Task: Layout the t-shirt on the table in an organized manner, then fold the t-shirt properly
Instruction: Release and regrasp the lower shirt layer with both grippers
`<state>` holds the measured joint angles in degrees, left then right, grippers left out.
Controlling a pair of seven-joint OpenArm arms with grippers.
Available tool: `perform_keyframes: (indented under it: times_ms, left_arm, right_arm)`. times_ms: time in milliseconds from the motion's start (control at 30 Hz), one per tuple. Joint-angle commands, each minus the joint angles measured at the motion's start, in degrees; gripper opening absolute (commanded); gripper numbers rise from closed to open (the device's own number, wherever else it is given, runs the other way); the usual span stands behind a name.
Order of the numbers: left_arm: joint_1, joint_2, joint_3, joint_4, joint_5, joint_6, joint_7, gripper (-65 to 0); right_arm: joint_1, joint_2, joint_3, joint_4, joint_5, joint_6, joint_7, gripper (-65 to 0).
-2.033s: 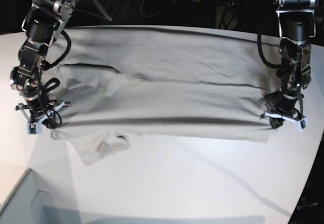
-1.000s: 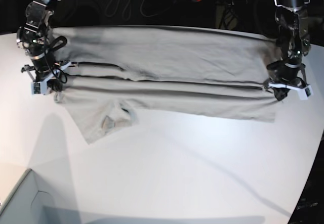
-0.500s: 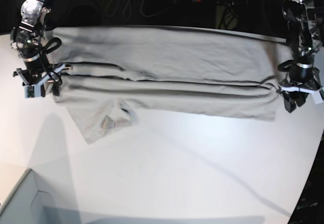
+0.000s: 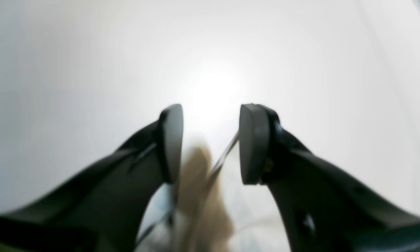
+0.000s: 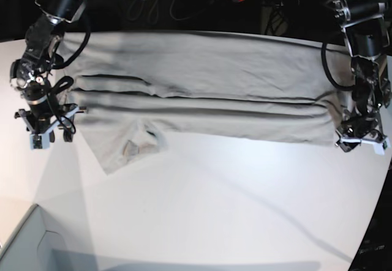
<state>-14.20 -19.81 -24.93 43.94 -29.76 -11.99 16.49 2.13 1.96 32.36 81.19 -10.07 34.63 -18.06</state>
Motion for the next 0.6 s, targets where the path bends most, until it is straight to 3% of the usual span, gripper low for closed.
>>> perform_keyframes:
  times_ms: [0, 200, 567]
  left_arm:
    - [-2.11, -0.71, -0.17, 0.14, 1.32, -0.19, -1.15, -39.4]
    - [-6.95, 0.6, 5.89, -3.99, 9.67, -0.19, -1.24, -39.3]
    - [-7.74, 0.6, 7.57, -7.86, 10.2, -0.19, -1.33, -39.3]
  right_arm:
    - [1.34, 0.81, 0.04, 1.41, 0.88, 0.22, 0.97, -35.9]
    - [3.36, 1.34, -0.23, 1.14, 0.88, 0.22, -0.18, -35.9]
    - [3.72, 1.34, -0.23, 1.05, 0.88, 0.22, -0.18, -35.9]
